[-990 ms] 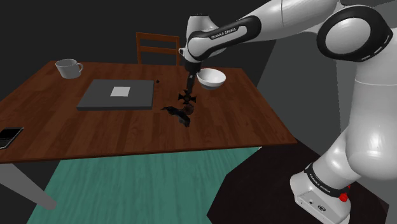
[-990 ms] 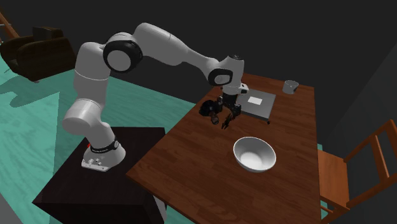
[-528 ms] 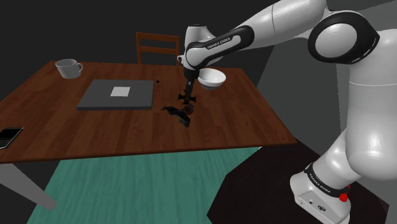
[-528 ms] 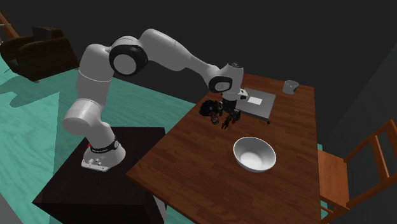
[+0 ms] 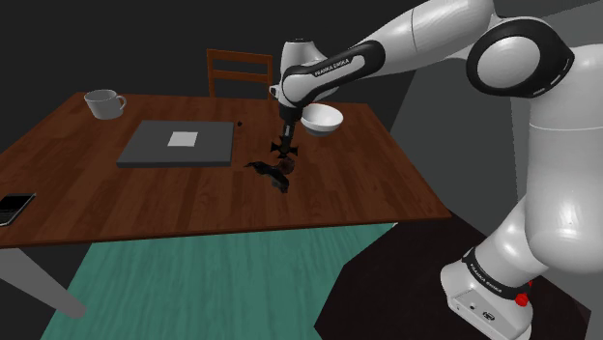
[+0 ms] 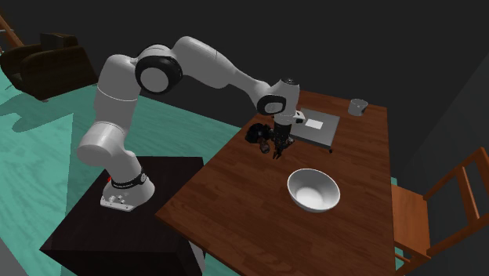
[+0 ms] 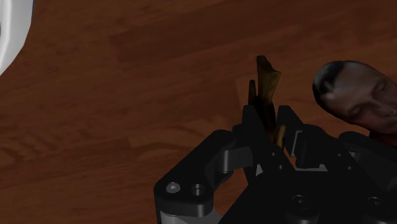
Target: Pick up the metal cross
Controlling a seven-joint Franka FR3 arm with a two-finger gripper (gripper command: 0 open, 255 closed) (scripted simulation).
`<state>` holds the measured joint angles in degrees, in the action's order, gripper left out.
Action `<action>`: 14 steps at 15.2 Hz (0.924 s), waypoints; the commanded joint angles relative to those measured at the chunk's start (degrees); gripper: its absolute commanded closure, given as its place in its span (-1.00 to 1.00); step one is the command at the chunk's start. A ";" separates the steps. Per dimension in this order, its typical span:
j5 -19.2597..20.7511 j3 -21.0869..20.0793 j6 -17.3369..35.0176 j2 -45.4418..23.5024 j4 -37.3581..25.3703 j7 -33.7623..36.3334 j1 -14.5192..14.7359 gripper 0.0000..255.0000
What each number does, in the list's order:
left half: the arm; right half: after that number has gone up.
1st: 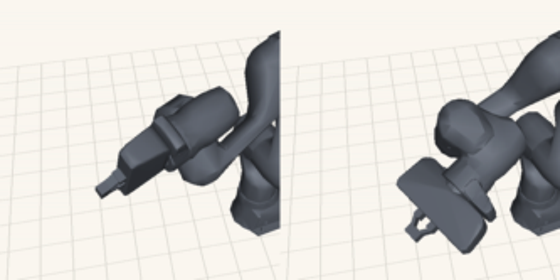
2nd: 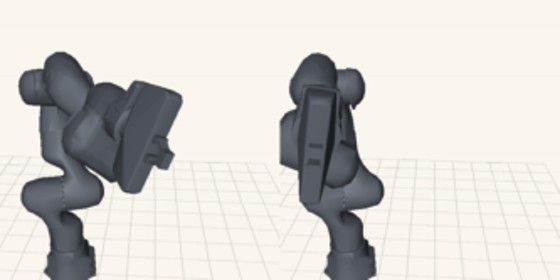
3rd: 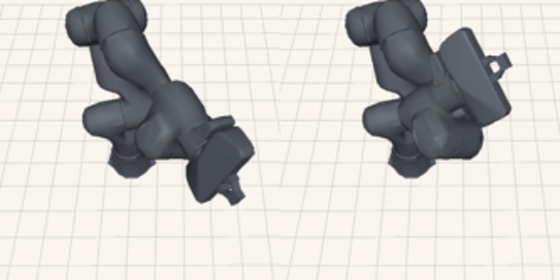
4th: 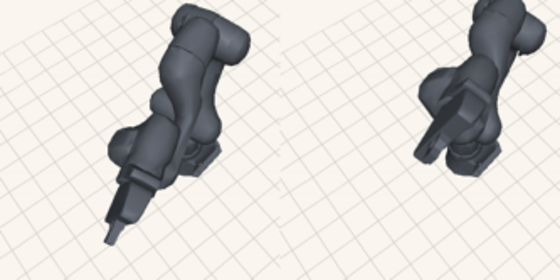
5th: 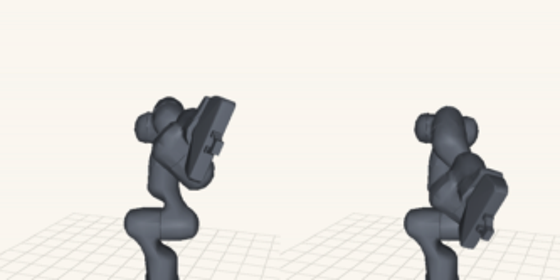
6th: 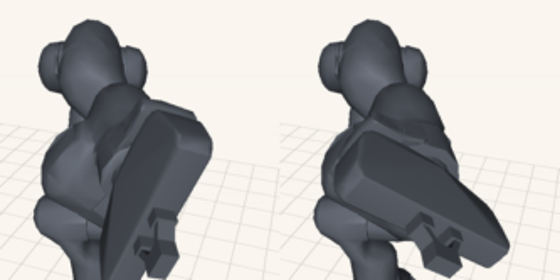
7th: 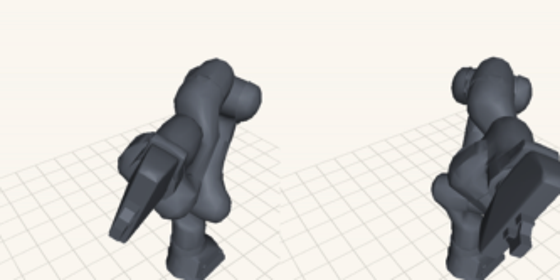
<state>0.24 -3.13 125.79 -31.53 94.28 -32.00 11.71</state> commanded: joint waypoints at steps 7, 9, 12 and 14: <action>-0.06 -0.05 -2.46 1.51 -0.94 0.04 -0.01 1.00; -0.09 -0.07 -3.68 2.20 -1.46 0.05 -0.02 1.00; -0.13 -0.10 -5.52 3.20 -2.30 0.05 -0.04 1.00; -0.16 -0.11 -6.77 3.82 -2.94 0.06 -0.05 1.00</action>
<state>0.10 -3.25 119.70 -28.11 91.60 -31.86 11.74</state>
